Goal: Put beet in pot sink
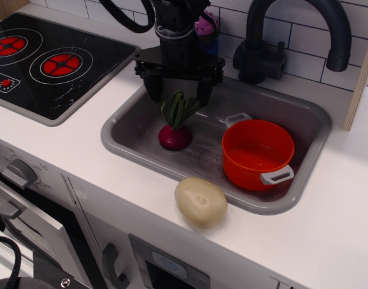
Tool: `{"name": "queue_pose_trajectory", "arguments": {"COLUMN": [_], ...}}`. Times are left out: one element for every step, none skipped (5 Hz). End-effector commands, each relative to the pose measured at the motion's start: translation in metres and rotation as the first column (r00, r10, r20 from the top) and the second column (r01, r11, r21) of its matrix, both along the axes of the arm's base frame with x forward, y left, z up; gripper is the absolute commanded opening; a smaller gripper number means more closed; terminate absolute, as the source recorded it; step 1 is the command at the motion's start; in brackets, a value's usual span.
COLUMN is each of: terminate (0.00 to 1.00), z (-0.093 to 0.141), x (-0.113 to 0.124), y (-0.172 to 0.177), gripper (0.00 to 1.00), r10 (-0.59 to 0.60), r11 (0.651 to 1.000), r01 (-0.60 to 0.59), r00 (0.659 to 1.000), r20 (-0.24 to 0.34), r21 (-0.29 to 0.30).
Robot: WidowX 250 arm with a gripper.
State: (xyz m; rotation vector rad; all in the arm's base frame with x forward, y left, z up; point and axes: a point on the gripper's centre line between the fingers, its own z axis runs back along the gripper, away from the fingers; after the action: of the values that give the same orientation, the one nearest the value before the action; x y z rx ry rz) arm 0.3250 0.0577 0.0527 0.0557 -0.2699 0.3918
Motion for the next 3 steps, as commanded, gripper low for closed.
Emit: {"name": "queue_pose_trajectory", "arguments": {"terminate": [0.0,0.0,0.0], "z": [-0.0173,-0.0235,-0.0209], "x": [0.0108,0.0146,0.0162], "y": [0.0002,0.0019,0.004], "gripper": [1.0,1.0,0.0], "r10": [0.087,0.098,0.092], "r11": [0.993,0.99,0.992], "r01": [-0.089,-0.097,-0.092], "r00": [0.996,0.995,0.996], "r20": [0.027,-0.004,0.005], "r21": [0.072,0.106,0.082]}}
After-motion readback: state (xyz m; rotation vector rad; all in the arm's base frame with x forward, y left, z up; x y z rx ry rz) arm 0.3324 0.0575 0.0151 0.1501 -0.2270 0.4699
